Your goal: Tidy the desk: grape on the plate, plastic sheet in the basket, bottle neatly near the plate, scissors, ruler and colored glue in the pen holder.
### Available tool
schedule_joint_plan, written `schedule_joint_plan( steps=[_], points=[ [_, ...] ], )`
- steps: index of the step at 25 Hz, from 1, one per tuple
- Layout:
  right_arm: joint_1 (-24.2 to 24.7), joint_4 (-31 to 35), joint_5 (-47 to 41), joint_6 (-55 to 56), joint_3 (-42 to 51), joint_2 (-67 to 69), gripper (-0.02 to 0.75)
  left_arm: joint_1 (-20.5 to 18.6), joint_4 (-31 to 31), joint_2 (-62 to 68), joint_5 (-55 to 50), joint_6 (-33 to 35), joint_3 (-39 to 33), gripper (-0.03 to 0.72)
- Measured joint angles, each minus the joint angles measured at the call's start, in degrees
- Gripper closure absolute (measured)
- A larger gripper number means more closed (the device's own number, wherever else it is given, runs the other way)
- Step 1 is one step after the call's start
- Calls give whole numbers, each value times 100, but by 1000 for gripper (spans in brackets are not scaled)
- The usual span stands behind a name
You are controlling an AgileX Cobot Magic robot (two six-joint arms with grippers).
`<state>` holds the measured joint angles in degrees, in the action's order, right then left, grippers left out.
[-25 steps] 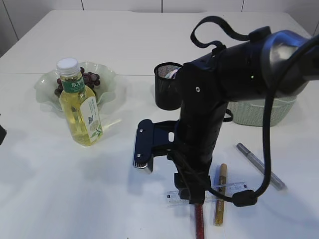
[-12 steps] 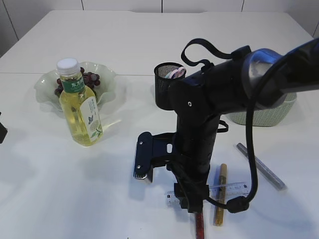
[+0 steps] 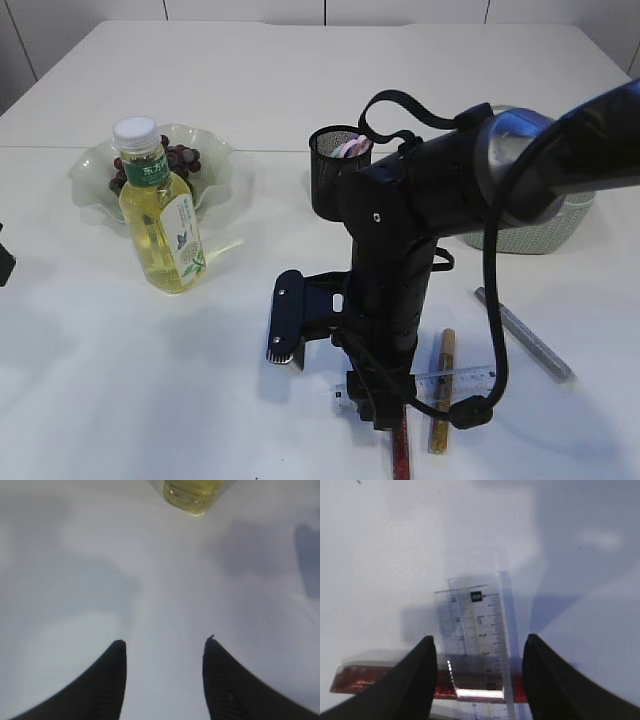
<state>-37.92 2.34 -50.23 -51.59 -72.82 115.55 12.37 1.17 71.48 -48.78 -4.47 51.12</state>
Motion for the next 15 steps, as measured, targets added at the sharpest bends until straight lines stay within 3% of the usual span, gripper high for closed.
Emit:
schedule_joint_plan(
  steps=[15],
  points=[
    [0,0,12,0,0,112,298,0,0,0,58,0,0,326]
  ],
)
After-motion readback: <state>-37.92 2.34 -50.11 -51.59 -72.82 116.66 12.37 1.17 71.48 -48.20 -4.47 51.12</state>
